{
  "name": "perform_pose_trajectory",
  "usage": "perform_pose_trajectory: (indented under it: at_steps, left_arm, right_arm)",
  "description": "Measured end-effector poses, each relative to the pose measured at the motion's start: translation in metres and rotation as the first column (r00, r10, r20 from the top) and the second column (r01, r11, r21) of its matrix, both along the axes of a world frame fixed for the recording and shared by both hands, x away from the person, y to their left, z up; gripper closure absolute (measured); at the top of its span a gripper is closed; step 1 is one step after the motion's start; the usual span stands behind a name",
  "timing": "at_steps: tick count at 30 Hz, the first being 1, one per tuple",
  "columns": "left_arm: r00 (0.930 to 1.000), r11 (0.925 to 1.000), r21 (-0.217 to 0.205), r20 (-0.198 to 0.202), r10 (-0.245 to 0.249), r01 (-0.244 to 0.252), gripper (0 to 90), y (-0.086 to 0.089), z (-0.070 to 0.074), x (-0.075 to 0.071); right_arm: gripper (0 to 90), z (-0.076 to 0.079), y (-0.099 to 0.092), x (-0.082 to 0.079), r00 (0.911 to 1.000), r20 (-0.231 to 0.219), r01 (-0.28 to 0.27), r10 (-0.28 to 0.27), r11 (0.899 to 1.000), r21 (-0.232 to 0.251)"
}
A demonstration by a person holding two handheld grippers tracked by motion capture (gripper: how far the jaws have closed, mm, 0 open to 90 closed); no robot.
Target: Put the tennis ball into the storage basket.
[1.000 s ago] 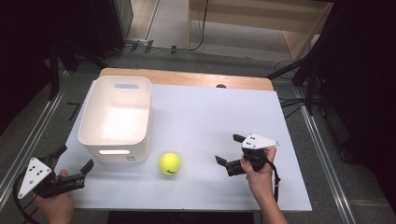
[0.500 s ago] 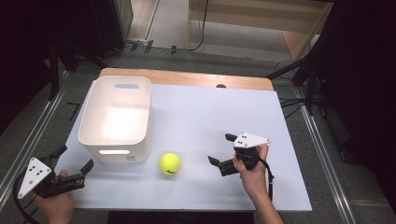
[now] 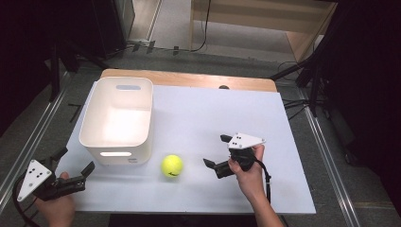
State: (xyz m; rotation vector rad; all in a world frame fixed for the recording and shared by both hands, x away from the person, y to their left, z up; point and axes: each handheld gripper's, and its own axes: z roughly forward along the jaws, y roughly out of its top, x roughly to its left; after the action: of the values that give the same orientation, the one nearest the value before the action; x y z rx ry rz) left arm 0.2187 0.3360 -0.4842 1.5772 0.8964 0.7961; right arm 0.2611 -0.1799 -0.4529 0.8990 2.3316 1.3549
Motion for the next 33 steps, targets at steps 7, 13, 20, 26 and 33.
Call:
perform_pose_trajectory:
  at_steps: [7, 13, 20, 26, 33]
  left_arm:
    - [1.0000, 1.0000, -0.002, -0.001, 0.000, 0.000, 0.0, 0.000, 0.000, 0.000]
    - [1.0000, 1.0000, 0.001, -0.002, 0.002, -0.002, 0.0, 0.000, 0.000, 0.000]
    - [1.0000, 1.0000, 0.000, 0.000, 0.000, 0.000, 0.0, 0.000, 0.000, 0.000]
    - [1.0000, 1.0000, -0.001, -0.001, -0.001, 0.001, 0.0, 0.000, 0.000, 0.000]
    - [1.0000, 1.0000, -0.005, -0.003, -0.001, 0.001, 0.0, 0.001, 0.000, -0.001]
  right_arm:
    - [0.0, -0.001, 0.008, 0.002, 0.9998, -0.013, -0.017, 0.017, 1.000, -0.011]
    - [0.0, -0.001, 0.014, 0.004, 0.9991, -0.021, -0.036, 0.036, 0.999, -0.025]
    - [0.0, -0.003, 0.024, 0.007, 0.9975, -0.045, -0.056, 0.054, 0.997, -0.047]
    - [0.0, -0.004, 0.031, 0.008, 0.9960, -0.056, -0.072, 0.069, 0.996, -0.055]
    - [0.0, -0.004, 0.039, 0.009, 0.9938, -0.070, -0.091, 0.086, 0.994, -0.067]
